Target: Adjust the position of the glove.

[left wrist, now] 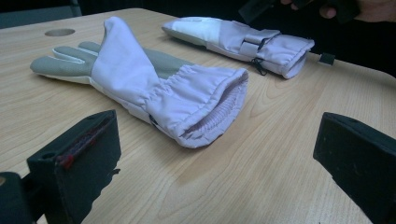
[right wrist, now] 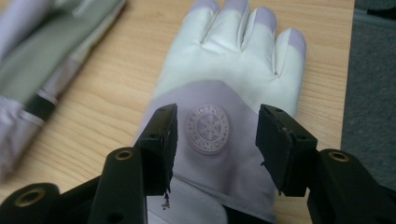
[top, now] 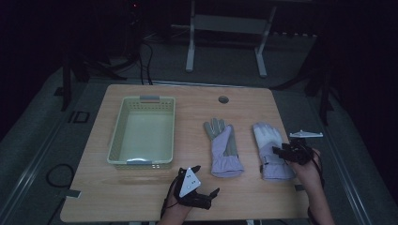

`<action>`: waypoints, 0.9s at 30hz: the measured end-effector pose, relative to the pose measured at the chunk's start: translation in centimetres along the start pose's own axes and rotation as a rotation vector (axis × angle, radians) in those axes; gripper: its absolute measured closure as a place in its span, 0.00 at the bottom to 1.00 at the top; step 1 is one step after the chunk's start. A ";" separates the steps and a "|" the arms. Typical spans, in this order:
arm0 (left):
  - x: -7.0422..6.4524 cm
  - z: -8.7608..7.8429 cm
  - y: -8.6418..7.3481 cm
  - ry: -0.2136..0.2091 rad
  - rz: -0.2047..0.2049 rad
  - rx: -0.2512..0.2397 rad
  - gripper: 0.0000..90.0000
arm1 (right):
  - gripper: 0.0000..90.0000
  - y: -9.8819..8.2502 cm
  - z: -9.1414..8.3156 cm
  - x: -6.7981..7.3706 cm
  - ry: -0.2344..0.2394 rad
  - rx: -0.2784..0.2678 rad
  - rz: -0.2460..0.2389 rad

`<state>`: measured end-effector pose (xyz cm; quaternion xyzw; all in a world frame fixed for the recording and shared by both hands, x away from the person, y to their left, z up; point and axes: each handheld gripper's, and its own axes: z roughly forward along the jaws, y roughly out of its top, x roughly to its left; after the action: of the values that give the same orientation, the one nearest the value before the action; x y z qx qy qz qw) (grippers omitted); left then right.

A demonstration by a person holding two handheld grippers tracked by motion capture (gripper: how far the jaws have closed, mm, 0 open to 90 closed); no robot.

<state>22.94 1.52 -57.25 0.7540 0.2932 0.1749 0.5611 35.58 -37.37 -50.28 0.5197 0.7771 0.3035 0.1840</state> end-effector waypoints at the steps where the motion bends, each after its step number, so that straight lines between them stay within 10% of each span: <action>1: 0.0 0.0 0.0 0.000 -0.002 0.000 0.01 | 0.54 0.0 0.2 0.0 0.006 0.007 -0.002; 13: 0.0 0.0 0.0 -0.001 -0.005 0.000 0.01 | 0.50 -1.4 3.1 -0.7 0.067 0.046 0.001; 27: 0.1 0.0 0.0 0.000 -0.008 0.001 0.01 | 0.88 -1.0 2.2 -0.8 0.115 0.065 0.087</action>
<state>23.00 1.55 -57.25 0.7531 0.2961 0.1725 0.5616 36.53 -37.75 -52.60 0.5405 0.7725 0.3151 0.1085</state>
